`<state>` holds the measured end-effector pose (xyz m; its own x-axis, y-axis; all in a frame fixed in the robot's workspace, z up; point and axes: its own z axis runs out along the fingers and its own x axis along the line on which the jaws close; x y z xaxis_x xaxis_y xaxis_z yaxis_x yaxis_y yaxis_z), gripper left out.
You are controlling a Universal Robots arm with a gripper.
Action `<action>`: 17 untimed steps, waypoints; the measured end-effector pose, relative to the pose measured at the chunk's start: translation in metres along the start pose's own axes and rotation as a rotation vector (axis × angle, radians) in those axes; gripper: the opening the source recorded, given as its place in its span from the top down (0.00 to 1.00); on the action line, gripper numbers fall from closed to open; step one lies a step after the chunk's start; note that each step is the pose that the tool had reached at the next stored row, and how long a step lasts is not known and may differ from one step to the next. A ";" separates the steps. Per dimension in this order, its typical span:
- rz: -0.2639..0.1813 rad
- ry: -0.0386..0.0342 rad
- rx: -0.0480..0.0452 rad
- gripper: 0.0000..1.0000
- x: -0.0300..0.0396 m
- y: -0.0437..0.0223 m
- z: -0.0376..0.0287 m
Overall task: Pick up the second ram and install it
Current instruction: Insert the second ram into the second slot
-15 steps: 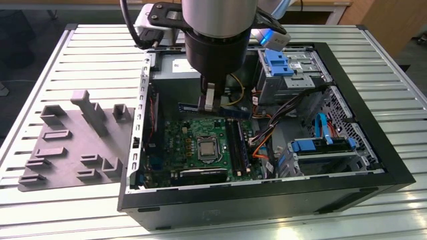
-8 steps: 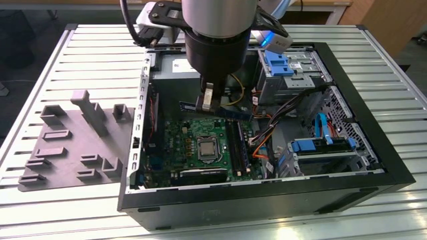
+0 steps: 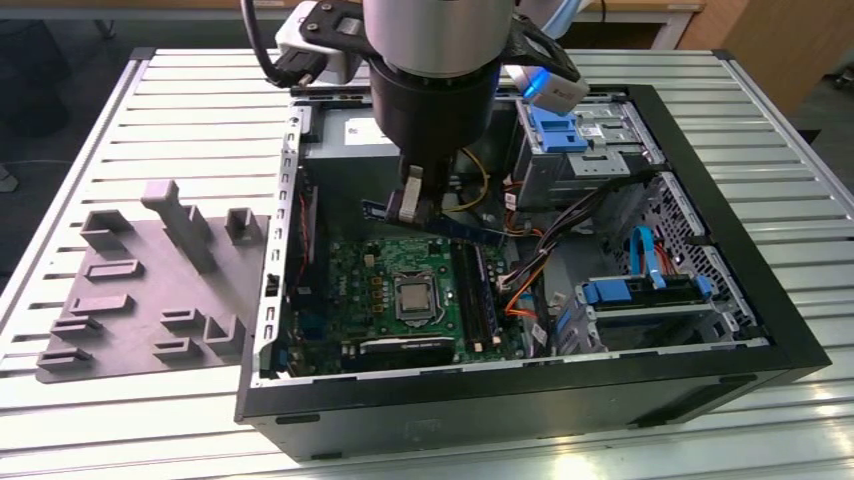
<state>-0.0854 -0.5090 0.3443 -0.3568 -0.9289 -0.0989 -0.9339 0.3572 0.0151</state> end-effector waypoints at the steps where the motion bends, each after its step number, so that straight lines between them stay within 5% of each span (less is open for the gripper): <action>1: 0.008 -0.0002 0.0008 0.88 0.0000 0.0000 0.0001; 17: 0.115 -0.0018 0.0115 0.88 0.0000 0.0000 0.0003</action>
<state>-0.0854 -0.5090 0.3440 -0.4615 -0.8816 -0.0990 -0.8865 0.4624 0.0150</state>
